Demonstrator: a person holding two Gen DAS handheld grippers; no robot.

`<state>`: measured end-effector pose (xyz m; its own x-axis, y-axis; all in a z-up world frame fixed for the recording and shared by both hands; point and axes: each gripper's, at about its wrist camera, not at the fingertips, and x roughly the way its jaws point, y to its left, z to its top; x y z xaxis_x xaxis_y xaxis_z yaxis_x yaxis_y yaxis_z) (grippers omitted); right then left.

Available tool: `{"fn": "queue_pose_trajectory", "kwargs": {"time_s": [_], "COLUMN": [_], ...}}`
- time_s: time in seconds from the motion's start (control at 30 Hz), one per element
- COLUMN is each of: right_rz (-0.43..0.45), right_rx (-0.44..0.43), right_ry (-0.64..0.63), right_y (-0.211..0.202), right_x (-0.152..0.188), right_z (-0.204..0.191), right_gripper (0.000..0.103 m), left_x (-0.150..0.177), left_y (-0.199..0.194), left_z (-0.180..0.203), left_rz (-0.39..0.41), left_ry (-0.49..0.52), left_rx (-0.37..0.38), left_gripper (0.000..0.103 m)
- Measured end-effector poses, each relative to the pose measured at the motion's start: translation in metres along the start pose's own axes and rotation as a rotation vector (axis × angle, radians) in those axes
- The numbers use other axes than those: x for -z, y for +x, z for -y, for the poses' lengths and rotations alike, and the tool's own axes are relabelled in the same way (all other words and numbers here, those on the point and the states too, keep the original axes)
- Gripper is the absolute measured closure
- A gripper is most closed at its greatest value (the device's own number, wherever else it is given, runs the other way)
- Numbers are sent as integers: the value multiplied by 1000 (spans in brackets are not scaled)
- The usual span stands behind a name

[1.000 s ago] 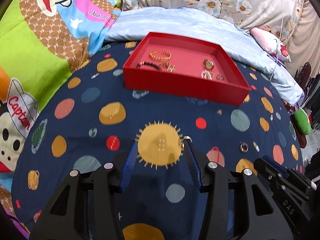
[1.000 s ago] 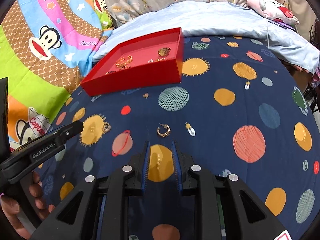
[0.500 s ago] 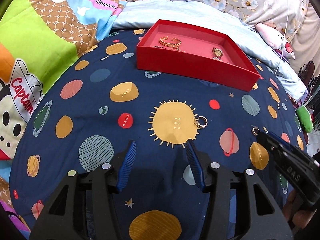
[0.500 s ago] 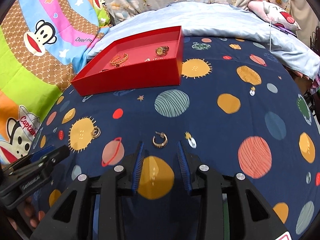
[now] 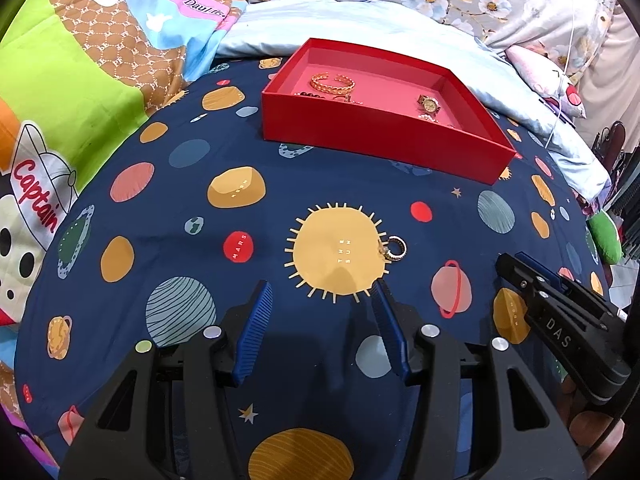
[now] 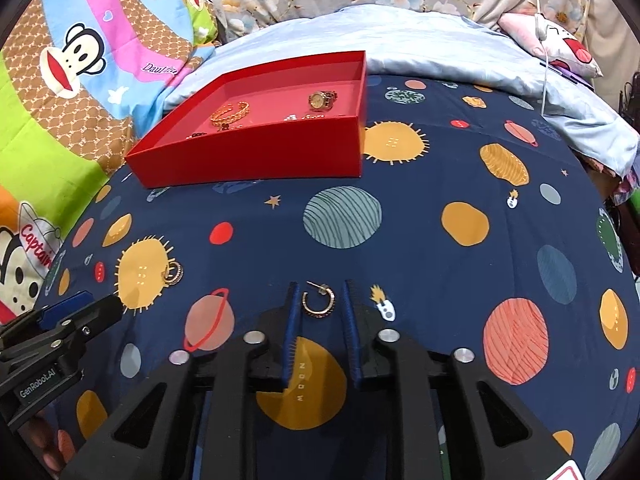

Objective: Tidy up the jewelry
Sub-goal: 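Grasp the gold hoop earring with the right gripper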

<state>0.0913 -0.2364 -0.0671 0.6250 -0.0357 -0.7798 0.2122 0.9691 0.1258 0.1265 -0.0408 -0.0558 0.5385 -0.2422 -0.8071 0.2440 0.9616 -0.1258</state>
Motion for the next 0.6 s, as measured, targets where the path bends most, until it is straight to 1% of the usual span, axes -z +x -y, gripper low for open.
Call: {"fn": "queue_pose_trajectory", "kwargs": {"time_s": [0.27, 0.33, 0.37, 0.4, 0.6], "right_rz": [-1, 1, 2, 3, 7], "right_rx": [-26, -32, -35, -37, -44], "right_ry": [32, 45, 52, 56, 88], "right_y": [-7, -11, -14, -15, -24], "right_x": [5, 7, 8, 9, 15], "right_z": [7, 11, 13, 15, 27], "right_gripper": [87, 87, 87, 87, 87], "left_x": [-2, -4, -5, -6, -12], "left_y": [3, 4, 5, 5, 14], "left_z": [7, 9, 12, 14, 30], "left_rz": [-4, -2, 0, 4, 8], "left_ry": [10, 13, 15, 18, 34], "left_rx": [-2, -1, -2, -2, 17], "left_gripper": [53, 50, 45, 44, 44]}}
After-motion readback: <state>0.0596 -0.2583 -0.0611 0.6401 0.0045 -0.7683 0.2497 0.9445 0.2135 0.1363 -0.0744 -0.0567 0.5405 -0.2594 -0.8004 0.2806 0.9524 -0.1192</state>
